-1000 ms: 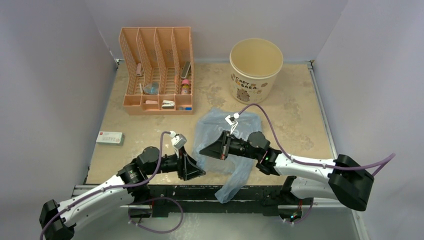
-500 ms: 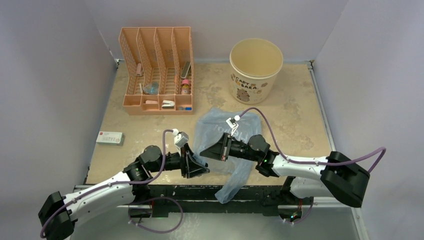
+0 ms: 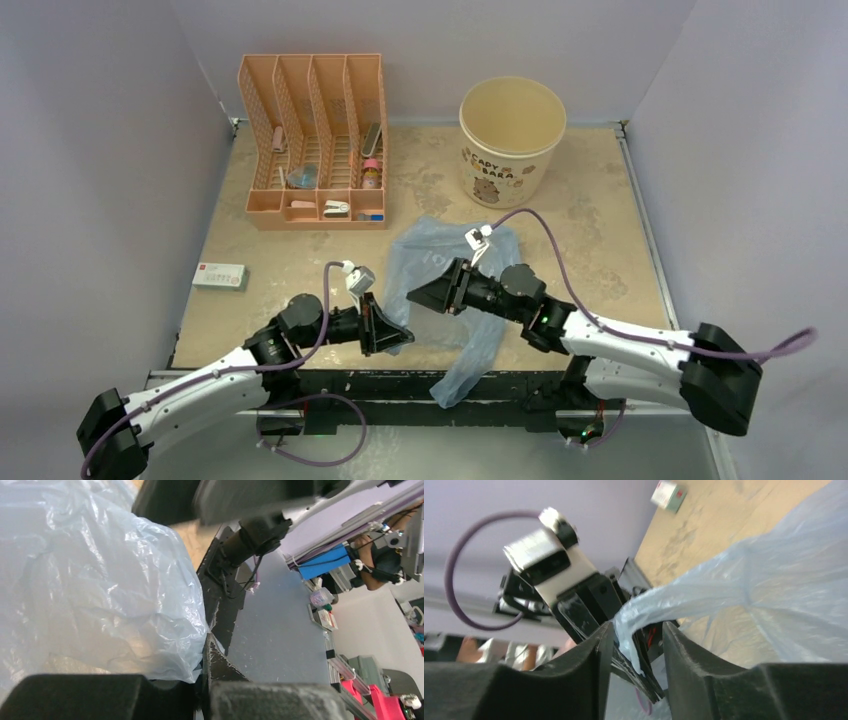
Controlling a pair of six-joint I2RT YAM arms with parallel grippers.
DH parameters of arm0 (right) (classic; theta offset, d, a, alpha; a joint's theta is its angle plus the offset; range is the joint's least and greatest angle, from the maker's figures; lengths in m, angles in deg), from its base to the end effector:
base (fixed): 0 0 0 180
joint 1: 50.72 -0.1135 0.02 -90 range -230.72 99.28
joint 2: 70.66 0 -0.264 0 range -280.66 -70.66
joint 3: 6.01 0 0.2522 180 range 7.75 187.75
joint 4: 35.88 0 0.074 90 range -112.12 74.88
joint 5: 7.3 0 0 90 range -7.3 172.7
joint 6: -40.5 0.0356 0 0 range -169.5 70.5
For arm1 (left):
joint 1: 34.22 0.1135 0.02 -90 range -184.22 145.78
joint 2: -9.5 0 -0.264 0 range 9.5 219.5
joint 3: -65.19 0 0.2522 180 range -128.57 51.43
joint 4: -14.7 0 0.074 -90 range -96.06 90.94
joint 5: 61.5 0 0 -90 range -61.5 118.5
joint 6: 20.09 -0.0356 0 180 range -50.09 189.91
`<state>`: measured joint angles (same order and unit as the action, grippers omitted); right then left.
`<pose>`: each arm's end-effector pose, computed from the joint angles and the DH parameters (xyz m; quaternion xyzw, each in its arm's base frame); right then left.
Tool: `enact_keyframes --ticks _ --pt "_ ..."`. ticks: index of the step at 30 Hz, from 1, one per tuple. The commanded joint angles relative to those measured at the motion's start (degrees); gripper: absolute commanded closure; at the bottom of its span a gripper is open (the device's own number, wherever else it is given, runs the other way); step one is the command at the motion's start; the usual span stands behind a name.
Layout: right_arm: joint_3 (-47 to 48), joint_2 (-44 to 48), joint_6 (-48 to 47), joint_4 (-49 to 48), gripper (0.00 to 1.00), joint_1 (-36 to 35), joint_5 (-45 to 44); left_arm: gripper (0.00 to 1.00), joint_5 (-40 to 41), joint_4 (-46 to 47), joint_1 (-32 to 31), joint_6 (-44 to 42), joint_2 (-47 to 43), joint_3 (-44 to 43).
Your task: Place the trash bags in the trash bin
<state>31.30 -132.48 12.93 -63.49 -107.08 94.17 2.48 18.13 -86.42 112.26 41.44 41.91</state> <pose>0.1235 0.1983 0.2475 -0.0362 0.6872 0.6567 0.3086 0.0801 -0.1288 0.2055 0.2130 0.7040 -0.5953 0.3235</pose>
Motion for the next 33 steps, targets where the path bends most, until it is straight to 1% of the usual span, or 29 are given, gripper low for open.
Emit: enact_keyframes --ticks 1,2,3,6,8,10,12,14,18,20,23,25,27,30,33 --pt "7.0 7.9 -10.4 19.9 0.47 0.5 -17.0 1.00 4.8 -6.6 -0.2 -0.8 -1.7 -2.1" --pt "7.5 9.5 -11.8 23.5 0.41 0.6 -21.2 1.00 5.0 -7.9 -0.2 -0.9 -2.0 -2.1" --pt "7.8 11.0 -12.9 26.6 0.33 0.8 -25.2 1.00 5.2 -8.9 -0.2 -1.1 -2.2 -2.2" --pt "8.0 15.0 -14.3 34.4 0.15 2.5 -37.9 1.00 4.8 -11.0 -0.2 -1.5 -1.9 -2.4" --pt "7.2 16.8 -14.8 36.2 0.08 5.0 -42.3 1.00 3.9 -11.6 -0.2 -1.6 -1.1 -2.6" --pt "6.3 18.1 -14.7 36.5 0.06 7.6 -42.6 1.00 3.1 -11.8 -0.2 -1.7 -0.1 -2.9" --pt "5.8 18.7 -14.0 36.9 0.04 9.1 -40.5 1.00 3.0 -12.7 -0.2 -1.8 0.5 -3.2" --pt "5.3 18.7 -13.2 37.4 0.04 9.2 -34.6 1.00 3.2 -13.6 -0.2 -1.9 0.8 -3.5" --pt "4.1 17.3 -7.7 41.8 0.05 9.2 -20.8 1.00 3.1 -15.5 -0.2 -2.3 1.0 -3.9" --pt "1.3 16.8 -8.1 41.6 0.10 9.2 -10.5 1.00 3.1 -16.1 -0.2 -2.6 1.4 -3.9" --pt "-2.0 17.0 -6.4 42.4 0.18 8.8 -2.0 1.00 2.9 -16.4 -0.2 -2.9 2.3 -3.7" --pt "-5.4 20.3 -3.3 41.8 0.21 7.1 0.5 1.00 2.9 -16.9 -0.2 -2.9 2.5 -3.7" --pt "-7.5 23.2 -1.8 43.7 0.22 5.9 0.7 1.00 3.0 -17.0 -0.2 -2.9 2.2 -3.5" --pt "-7.1 25.1 -1.6 49.2 0.23 5.6 -0.3 1.00 3.6 -17.1 -0.2 -2.8 1.3 -3.1" --pt "-6.2 24.3 -2.3 52.4 0.23 5.6 -3.0 1.00 3.7 -17.1 -0.3 -2.5 0.5 -3.0"
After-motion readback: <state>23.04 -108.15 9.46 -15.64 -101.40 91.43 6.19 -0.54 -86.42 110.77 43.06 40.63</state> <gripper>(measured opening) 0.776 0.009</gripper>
